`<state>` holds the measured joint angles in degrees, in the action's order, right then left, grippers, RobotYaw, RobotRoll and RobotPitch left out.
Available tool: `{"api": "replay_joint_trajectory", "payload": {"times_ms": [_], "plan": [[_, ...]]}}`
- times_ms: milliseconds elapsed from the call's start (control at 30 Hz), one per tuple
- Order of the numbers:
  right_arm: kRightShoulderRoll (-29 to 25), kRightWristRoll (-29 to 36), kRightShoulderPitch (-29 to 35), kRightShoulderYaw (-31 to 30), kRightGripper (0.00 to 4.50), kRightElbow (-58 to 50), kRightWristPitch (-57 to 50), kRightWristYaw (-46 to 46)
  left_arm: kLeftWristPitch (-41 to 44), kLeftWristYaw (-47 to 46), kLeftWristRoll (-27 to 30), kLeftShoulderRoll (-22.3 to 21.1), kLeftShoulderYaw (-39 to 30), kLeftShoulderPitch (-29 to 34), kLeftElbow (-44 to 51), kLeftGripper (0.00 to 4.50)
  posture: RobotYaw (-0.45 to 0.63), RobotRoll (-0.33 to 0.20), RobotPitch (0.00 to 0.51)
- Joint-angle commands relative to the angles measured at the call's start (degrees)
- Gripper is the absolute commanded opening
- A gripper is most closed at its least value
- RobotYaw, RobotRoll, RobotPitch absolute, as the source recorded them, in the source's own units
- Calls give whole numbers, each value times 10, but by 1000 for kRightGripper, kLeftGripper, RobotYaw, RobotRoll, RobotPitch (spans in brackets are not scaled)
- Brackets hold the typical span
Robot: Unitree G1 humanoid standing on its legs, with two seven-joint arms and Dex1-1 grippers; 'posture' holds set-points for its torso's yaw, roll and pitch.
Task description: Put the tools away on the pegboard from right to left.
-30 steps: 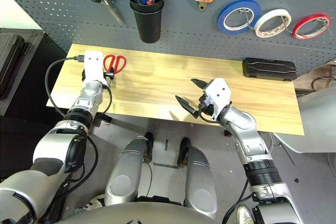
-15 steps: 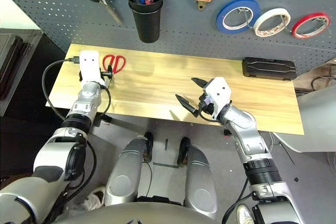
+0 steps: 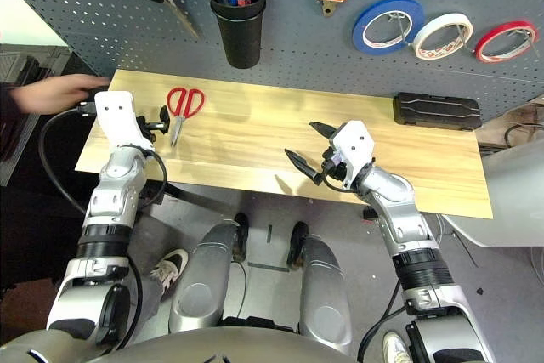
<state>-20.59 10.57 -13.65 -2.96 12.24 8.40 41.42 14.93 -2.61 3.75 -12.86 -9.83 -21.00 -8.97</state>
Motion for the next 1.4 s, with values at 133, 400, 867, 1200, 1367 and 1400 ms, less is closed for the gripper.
{"api": "replay_joint_trajectory", "payload": {"times_ms": [133,400,867,1200,1367,1400], "plan": [[3,0,-2,-1,4500,24,10,10,28,8,2,3,-1,15,29,4470,288,0,334],[2,0,-7,1,4500,35,17,17,40,16,-3,7,7,23,46,4470,292,0,330],[-6,11,12,-2,4500,6,-6,48,29,34,-39,-24,33,13,-41,4470,275,0,339],[-25,14,47,10,4500,-59,-37,34,-59,25,-55,-49,29,-80,-287,4470,182,0,353],[-38,15,72,8,4500,-98,-64,29,-95,20,-58,-52,30,-116,-370,4470,148,0,365],[-41,16,77,8,4500,-105,-69,30,-98,18,-58,-52,29,-120,-378,4470,143,0,370]]}}
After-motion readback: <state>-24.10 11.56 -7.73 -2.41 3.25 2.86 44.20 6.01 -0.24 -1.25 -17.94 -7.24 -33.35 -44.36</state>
